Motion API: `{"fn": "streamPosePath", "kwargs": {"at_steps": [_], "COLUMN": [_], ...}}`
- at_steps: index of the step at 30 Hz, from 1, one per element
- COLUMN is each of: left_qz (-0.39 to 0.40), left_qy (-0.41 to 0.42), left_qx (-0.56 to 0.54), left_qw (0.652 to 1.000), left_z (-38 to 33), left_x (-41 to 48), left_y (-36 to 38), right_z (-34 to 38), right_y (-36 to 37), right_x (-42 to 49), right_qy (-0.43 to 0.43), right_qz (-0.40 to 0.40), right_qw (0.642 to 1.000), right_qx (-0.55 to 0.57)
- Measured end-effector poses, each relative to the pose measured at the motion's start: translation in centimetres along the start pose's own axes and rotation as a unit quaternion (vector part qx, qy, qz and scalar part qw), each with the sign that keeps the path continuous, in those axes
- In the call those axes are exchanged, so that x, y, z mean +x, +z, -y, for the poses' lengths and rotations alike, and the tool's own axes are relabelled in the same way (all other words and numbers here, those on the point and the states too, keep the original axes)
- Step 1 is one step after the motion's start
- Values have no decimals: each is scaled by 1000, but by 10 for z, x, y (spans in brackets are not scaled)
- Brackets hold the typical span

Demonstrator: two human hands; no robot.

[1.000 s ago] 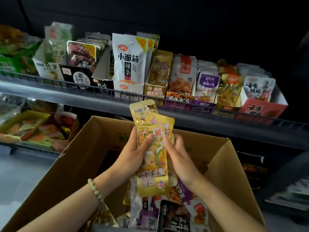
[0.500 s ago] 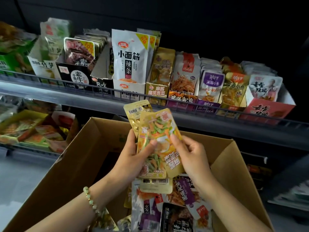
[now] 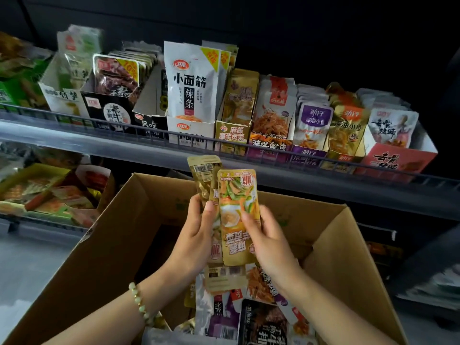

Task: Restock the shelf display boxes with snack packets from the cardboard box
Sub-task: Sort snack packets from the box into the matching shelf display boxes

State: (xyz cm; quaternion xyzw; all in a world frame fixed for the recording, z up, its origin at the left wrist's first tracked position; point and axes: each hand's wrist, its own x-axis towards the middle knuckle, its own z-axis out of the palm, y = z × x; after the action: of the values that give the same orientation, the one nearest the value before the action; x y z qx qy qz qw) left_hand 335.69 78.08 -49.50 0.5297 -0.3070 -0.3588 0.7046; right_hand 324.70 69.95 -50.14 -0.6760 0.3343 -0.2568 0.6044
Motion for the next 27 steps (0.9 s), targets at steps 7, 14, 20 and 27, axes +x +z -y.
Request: {"fn": "streamPosePath", "kwargs": {"at_steps": [7, 14, 20, 27], "left_qz": [-104, -105, -36, 65], "left_qy": [-34, -44, -82, -138], "left_qx": [52, 51, 45, 23], "left_qw": [993, 992, 995, 988], "left_z": [-10, -18, -17, -16], "left_x": [11, 16, 12, 8], "left_y": [-23, -33, -25, -19], "right_z": [14, 30, 28, 17], "right_y": [-37, -65, -65, -54], "right_x": [13, 11, 13, 18], "right_qy": [9, -15, 30, 13], "right_qz": [-12, 24, 112, 79], "right_qw": [996, 988, 993, 990], "right_qx": [91, 155, 22, -113]}}
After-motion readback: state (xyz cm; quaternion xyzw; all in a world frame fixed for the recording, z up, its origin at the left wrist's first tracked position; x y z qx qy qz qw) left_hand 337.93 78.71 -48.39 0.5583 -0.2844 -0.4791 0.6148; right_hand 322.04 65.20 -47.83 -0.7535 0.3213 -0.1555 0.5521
